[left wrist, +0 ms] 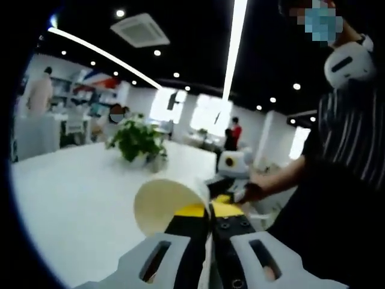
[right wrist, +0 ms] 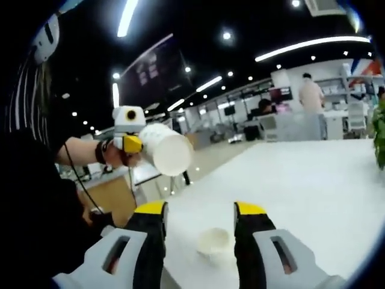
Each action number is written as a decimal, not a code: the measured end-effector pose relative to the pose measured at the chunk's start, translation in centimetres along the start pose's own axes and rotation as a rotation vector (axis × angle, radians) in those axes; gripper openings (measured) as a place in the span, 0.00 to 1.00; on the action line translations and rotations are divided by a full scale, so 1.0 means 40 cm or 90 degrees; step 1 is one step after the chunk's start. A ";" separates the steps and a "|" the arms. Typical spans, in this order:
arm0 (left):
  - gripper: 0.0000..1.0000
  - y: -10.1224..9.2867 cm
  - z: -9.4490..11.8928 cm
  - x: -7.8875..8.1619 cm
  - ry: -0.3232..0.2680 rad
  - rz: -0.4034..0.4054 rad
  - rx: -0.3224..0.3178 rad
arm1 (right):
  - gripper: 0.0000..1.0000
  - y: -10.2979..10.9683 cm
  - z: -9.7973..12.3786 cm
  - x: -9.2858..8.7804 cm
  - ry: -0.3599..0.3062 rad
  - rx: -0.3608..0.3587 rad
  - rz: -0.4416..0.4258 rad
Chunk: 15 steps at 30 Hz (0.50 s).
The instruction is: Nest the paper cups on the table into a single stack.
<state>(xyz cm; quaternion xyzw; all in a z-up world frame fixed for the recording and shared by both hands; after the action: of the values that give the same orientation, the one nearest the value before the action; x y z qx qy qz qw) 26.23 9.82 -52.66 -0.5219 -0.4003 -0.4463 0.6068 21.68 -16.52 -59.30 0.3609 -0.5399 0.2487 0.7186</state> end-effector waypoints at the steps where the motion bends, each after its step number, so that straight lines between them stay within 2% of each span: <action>1: 0.00 0.000 -0.001 -0.001 0.004 -0.003 0.000 | 0.46 -0.002 0.004 0.000 0.001 -0.006 0.004; 5: 0.00 0.005 -0.005 -0.003 0.031 -0.023 0.005 | 0.52 -0.012 0.016 -0.001 0.012 -0.029 0.028; 8: 0.00 0.012 -0.001 -0.004 0.069 -0.040 0.009 | 0.60 -0.018 0.021 -0.005 0.018 -0.045 0.035; 9: 0.00 0.014 -0.002 -0.002 0.081 -0.048 0.009 | 0.64 -0.019 0.022 -0.006 0.022 -0.050 0.036; 11: 0.00 0.017 0.000 -0.003 0.103 -0.062 0.007 | 0.77 -0.023 0.025 -0.012 0.035 -0.082 0.051; 15: 0.00 0.019 -0.005 0.004 0.128 -0.085 0.007 | 0.93 -0.021 0.025 -0.026 0.038 -0.100 0.055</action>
<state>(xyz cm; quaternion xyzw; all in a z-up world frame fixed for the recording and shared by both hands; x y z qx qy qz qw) 27.00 9.66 -52.75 -0.4435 -0.3734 -0.5337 0.6158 21.41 -17.80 -60.36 0.2723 -0.5512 0.2466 0.7491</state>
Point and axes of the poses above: the point that each gripper's makers call its tool centre point, and the gripper's own axes: z roughly backward along the fingers, y roughly to its left, x roughly out of its top, the point moved 10 cm from there along z, roughly backward along the fingers
